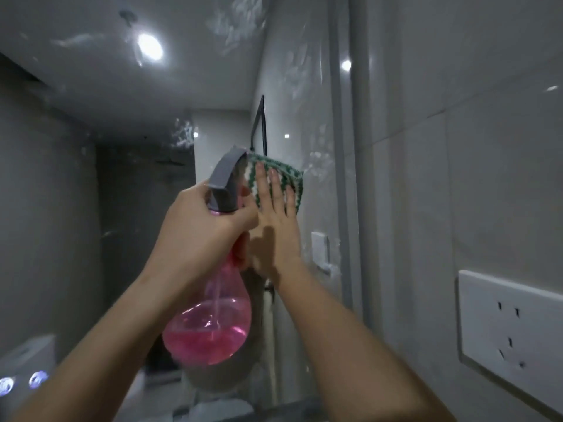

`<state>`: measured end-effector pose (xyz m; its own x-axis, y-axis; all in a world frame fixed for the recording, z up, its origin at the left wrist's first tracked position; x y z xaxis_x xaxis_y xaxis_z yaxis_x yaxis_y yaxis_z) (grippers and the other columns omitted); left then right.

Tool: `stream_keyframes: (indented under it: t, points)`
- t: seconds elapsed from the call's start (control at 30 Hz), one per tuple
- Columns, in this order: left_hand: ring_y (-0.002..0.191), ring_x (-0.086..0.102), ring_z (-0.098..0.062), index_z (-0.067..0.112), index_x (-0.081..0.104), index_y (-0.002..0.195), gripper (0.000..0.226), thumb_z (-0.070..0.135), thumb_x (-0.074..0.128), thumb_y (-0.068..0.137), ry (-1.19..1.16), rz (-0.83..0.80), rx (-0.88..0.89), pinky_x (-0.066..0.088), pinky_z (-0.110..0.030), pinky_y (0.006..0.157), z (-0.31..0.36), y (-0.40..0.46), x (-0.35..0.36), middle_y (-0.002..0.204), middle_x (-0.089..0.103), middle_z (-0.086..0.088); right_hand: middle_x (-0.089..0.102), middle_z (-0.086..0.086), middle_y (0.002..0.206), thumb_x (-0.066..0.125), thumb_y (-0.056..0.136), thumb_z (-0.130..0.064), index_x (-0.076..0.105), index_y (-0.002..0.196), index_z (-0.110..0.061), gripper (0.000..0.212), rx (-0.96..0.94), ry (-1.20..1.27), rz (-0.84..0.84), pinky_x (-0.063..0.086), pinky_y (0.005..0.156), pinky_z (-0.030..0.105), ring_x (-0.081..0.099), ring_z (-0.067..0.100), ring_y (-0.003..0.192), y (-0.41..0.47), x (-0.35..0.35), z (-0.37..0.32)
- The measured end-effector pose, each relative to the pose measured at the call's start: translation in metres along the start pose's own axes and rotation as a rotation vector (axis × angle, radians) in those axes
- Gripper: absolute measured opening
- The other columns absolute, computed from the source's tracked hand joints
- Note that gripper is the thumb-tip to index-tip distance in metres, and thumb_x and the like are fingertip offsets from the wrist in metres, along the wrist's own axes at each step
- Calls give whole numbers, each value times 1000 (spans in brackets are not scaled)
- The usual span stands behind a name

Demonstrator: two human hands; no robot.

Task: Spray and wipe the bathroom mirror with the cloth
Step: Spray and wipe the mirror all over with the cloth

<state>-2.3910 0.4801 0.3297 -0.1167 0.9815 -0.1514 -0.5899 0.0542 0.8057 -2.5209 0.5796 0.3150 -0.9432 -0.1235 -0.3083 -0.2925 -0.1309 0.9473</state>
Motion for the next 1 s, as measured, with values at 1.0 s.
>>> stream_keyframes:
  t: [1.0]
  points:
    - [42,46,-22,2,52,73,8,-2,56,79,226,24,11,40,-25,44,38,152,-19,50,49,-10,26,9,156,21,96,-52,18,151,-28,60,-69,5,239,17,110,49,27,31,142,58,-19,25]
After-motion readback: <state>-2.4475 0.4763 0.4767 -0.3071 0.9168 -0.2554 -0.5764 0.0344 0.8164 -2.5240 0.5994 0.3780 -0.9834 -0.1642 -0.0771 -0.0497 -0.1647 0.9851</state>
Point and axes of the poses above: each hand's wrist, its own y-axis towards the middle knuckle, its own x-axis out of the palm, z = x × y, the point moved 7 cm from there along y, towards the middle knuckle
